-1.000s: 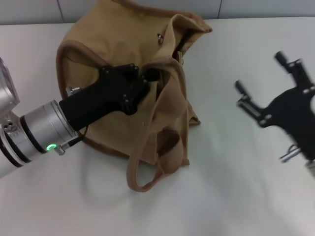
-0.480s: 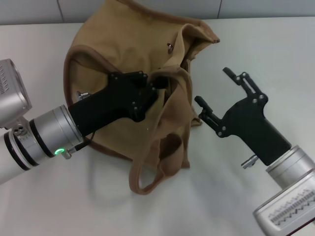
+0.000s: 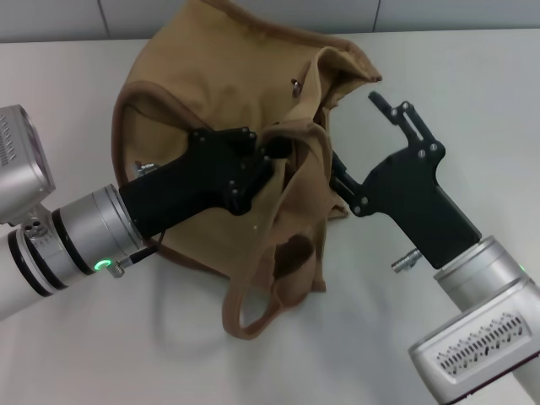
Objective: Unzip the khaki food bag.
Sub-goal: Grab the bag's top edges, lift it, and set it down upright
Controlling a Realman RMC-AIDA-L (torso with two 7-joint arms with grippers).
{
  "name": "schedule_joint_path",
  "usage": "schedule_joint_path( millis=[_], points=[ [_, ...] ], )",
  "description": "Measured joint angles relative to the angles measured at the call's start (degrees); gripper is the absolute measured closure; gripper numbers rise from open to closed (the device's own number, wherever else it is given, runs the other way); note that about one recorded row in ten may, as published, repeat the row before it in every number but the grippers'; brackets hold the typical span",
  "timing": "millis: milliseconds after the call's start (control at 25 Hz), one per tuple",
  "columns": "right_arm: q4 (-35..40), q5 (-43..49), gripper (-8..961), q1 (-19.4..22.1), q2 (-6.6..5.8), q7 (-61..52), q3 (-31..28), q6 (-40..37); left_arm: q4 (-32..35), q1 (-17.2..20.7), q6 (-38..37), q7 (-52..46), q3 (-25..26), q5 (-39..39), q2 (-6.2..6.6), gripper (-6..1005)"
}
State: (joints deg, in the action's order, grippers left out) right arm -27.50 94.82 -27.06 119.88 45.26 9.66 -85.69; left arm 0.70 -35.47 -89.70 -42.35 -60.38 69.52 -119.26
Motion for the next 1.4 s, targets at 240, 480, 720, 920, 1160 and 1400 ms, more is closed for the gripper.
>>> schedule_joint_path(
  millis=[240, 480, 720, 920, 1160, 1400],
  points=[
    [-1.06, 2.22, 184, -0.77, 0.00, -0.51, -1.50, 1.82, -0.03, 0.07, -0.84, 0.01, 0.00, 0.04, 0.01, 905],
    [-0.85, 2.28, 185, -0.67, 0.00, -0.86, -1.86, 3.76, -0.01, 0.28, -1.18, 0.03, 0.00, 0.05, 0.00, 903],
    [-0.16, 2.32, 184, -0.51, 0.00, -3.34, -2.28, 6.68, 0.00, 0.17, -1.64, 0.06, 0.08, 0.10, 0.00, 901],
    [-0.16, 2.35, 183, -0.94, 0.00, -3.43, -2.67, 8.80, 0.00, 0.07, -2.26, 0.07, 0.10, 0.09, 0.00, 899],
    [-0.27, 5.08, 186, -0.84, 0.00, -3.43, -2.88, 8.47, 0.00, 0.05, -2.80, 0.08, 0.11, 0.07, 0.00, 897],
    [-0.44, 5.27, 190, -0.38, 0.00, -3.43, -2.90, 5.93, 0.00, 0.02, -2.85, 0.08, 0.09, -0.01, 0.00, 895]
  ],
)
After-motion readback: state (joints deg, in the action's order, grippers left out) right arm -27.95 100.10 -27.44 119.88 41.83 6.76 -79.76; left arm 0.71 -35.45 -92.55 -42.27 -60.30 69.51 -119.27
